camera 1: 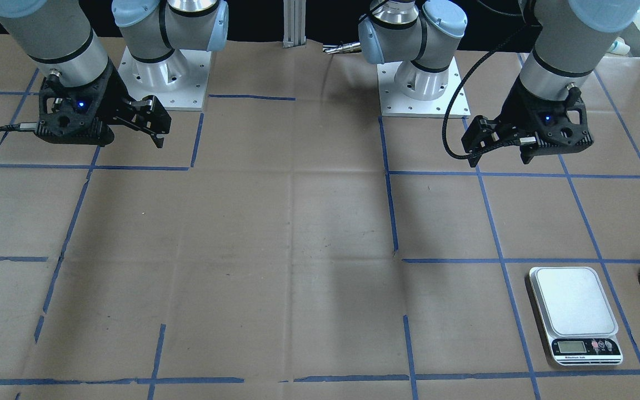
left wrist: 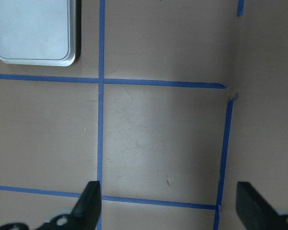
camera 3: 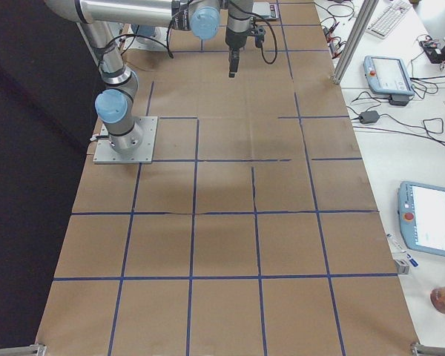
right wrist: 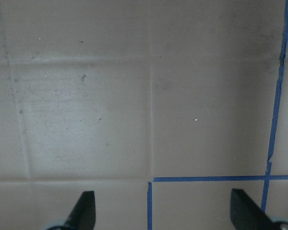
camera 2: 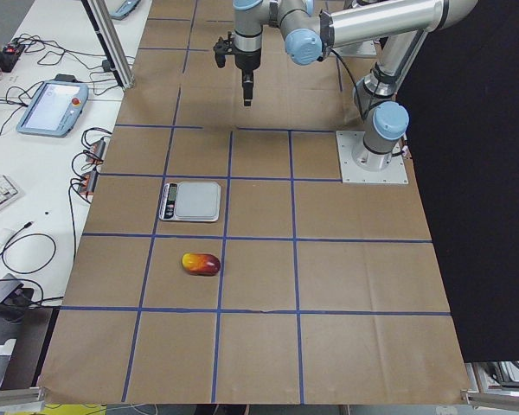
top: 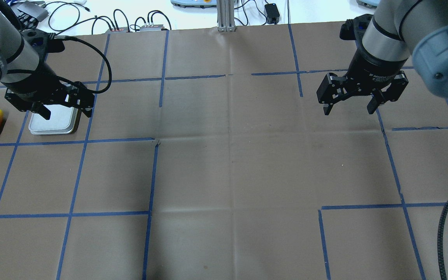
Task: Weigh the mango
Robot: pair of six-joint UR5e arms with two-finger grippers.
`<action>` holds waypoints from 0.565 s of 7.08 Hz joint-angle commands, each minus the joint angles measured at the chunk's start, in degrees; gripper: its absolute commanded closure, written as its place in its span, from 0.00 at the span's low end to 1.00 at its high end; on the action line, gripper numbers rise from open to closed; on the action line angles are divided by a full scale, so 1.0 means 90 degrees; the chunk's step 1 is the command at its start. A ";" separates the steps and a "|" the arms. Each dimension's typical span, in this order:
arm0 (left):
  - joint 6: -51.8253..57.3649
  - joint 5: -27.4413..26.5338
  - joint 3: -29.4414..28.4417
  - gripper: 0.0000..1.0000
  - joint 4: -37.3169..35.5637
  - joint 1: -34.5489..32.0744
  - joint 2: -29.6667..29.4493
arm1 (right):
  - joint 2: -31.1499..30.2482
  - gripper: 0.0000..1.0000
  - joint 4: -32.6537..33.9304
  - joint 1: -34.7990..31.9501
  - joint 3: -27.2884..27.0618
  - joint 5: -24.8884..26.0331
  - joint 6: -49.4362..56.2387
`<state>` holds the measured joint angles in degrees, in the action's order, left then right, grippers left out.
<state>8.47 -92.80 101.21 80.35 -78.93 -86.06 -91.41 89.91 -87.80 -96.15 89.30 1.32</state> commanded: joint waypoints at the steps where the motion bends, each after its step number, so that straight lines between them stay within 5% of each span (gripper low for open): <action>1: 0.0006 0.0223 -0.0005 0.00 0.0057 -0.0126 0.0041 | 0.0000 0.00 0.0000 0.0000 0.0000 0.0000 0.0000; 4: 0.0064 0.0174 0.0015 0.00 0.0096 -0.0127 0.0080 | 0.0000 0.00 0.0000 0.0000 0.0000 0.0000 0.0000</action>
<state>8.78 -91.11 101.28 81.09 -80.03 -85.40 -91.41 89.91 -87.80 -96.15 89.30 1.32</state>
